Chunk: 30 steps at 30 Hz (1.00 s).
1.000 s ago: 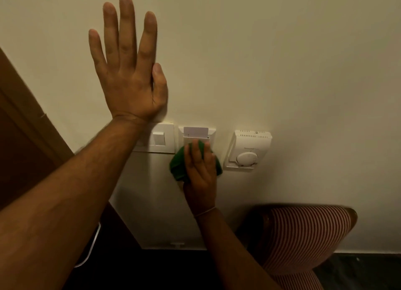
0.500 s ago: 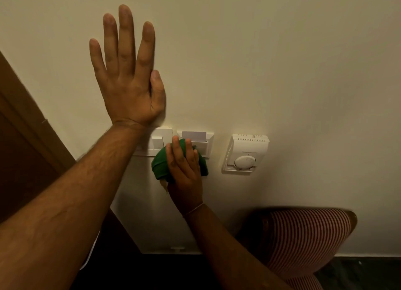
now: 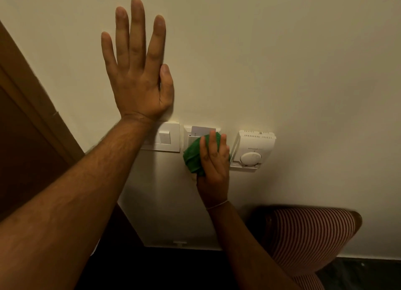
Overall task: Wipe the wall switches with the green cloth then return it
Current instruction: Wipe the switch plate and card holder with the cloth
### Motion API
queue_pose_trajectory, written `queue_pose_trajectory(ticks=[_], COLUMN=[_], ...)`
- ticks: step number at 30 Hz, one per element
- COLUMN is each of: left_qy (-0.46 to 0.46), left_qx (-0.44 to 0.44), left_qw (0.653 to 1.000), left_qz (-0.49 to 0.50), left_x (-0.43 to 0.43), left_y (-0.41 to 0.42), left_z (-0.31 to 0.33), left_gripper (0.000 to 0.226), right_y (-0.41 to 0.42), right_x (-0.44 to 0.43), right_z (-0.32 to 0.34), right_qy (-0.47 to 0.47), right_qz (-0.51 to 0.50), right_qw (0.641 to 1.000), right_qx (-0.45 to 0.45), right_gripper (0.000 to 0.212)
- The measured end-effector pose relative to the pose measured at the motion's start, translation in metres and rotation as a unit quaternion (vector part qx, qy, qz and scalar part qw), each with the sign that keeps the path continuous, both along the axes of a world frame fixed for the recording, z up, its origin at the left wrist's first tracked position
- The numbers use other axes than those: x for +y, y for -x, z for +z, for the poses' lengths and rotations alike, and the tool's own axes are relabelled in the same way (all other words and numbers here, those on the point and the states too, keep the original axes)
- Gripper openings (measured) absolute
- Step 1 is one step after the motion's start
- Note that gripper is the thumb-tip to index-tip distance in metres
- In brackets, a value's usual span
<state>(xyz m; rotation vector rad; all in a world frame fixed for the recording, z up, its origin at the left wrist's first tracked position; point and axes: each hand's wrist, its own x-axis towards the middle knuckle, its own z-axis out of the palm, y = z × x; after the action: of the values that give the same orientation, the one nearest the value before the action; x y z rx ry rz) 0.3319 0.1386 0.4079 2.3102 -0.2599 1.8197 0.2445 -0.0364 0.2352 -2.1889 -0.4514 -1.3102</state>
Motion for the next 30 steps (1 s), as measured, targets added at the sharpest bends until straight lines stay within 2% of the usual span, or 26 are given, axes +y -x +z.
queue_pose_trajectory(ticks=[2, 4, 5, 9, 13, 16, 19, 22, 26, 28, 30], left_qy=[0.001, 0.000, -0.001, -0.002, -0.004, -0.001, 0.002, -0.008, -0.012, -0.012, -0.015], left_qx=[-0.002, -0.001, 0.000, 0.006, 0.002, -0.007, -0.008, -0.010, -0.009, -0.005, 0.005], left_qw=[1.000, 1.000, 1.000, 1.000, 1.000, 1.000, 1.000, 1.000, 1.000, 1.000, 1.000], left_qz=[-0.001, -0.002, -0.003, -0.004, 0.004, -0.001, 0.000, 0.000, -0.012, -0.018, -0.020], left_x=[0.000, 0.000, -0.001, 0.000, 0.000, -0.002, 0.000, 0.002, 0.002, 0.002, 0.002], left_y=[-0.001, 0.000, 0.000, 0.002, 0.001, -0.001, -0.003, -0.002, 0.001, 0.004, 0.009], left_z=[0.000, 0.000, 0.000, 0.000, -0.002, -0.003, 0.000, -0.001, -0.001, 0.001, 0.003], left_gripper=[0.064, 0.064, 0.064, 0.064, 0.064, 0.064, 0.064, 0.063, 0.064, 0.067, 0.072], right_y=[-0.002, -0.004, -0.003, -0.003, 0.001, 0.001, -0.003, -0.001, 0.013, 0.020, 0.026], right_x=[0.000, 0.000, -0.001, 0.000, 0.015, 0.038, 0.058, 0.065, 0.053, 0.041, 0.026], right_z=[-0.006, -0.013, -0.017, -0.029, -0.024, -0.017, -0.013, -0.011, 0.008, 0.028, 0.058], right_qy=[0.004, 0.018, 0.025, 0.065, 0.014, 0.039, 0.075, 0.094, 0.109, 0.084, 0.036], right_qz=[0.001, -0.003, -0.005, -0.004, -0.012, 0.016, 0.046, 0.045, 0.064, 0.075, 0.081], right_qw=[1.000, 1.000, 1.000, 0.998, 1.000, 0.998, 0.993, 0.991, 0.988, 0.992, 0.995], right_qx=[-0.005, -0.007, -0.005, -0.001, 0.021, 0.043, 0.072, 0.084, 0.087, 0.060, 0.036], right_gripper=[0.064, 0.045, 0.044, 0.050, 0.050, 0.075, 0.081, 0.077, 0.082, 0.074, 0.076])
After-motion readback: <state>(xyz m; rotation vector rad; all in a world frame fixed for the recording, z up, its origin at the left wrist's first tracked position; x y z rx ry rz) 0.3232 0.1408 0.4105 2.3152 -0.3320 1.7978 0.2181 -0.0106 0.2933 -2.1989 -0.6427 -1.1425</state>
